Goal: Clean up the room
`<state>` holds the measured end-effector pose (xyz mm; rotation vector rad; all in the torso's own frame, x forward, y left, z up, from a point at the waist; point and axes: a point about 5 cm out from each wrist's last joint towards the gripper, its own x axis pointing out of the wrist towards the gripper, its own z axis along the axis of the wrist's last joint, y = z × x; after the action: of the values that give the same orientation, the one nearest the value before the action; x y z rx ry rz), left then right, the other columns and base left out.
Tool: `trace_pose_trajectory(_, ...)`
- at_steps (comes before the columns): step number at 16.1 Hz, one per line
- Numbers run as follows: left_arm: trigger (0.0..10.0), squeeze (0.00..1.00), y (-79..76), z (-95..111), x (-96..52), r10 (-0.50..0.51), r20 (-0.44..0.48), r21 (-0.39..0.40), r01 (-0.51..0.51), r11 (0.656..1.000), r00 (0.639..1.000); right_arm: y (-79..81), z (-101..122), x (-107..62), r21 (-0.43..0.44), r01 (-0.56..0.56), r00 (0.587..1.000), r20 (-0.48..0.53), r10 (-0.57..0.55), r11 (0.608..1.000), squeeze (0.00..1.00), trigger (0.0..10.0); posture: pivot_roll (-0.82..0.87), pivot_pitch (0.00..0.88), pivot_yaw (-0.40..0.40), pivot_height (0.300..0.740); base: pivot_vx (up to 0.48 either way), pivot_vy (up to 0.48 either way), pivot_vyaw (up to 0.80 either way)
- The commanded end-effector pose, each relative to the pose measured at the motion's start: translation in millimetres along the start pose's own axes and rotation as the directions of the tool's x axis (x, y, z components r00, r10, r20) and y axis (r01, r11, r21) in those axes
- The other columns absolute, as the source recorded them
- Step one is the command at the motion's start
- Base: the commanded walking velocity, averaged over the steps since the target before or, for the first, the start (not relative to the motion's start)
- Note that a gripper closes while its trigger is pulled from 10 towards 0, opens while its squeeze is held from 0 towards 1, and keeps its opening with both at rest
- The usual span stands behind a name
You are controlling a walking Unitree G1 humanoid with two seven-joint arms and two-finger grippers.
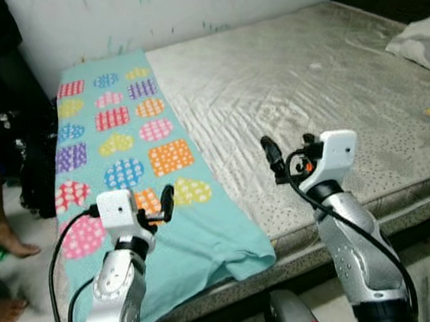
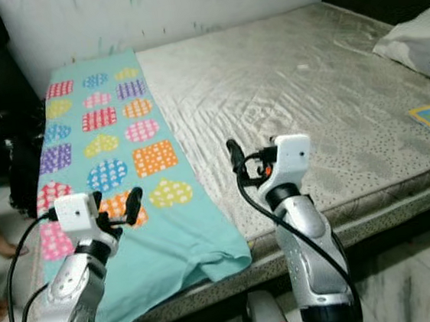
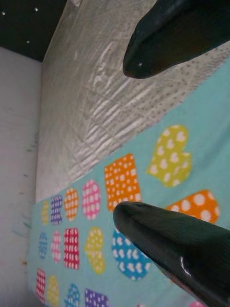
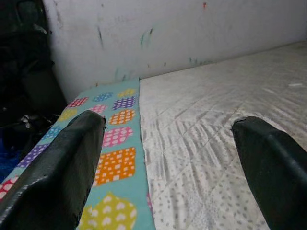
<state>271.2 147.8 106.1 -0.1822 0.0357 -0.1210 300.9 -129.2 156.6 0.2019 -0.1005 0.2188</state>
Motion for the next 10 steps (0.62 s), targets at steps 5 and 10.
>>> trace_pose_trajectory(5, 10.0, 0.00, 1.5, 2.6, 1.5, -0.006, 0.010, 0.020, 0.006, 1.000, 1.000, 2.3, 5.4, 6.6, 0.001, -0.023, 0.999, 0.025, 0.023, 1.000, 0.00, 10.0, -0.12, 0.000, 0.051, 0.721, 0.000, 0.000, 0.00)
trace_pose_trajectory(10, 10.0, 0.00, -0.2, 1.9, 1.7, -0.016, 0.006, 0.022, 0.015, 1.000, 1.000, -2.7, 7.4, 10.0, -0.014, -0.022, 0.999, 0.028, 0.022, 1.000, 0.00, 10.0, -0.12, 0.000, 0.051, 0.740, 0.000, 0.000, 0.00)
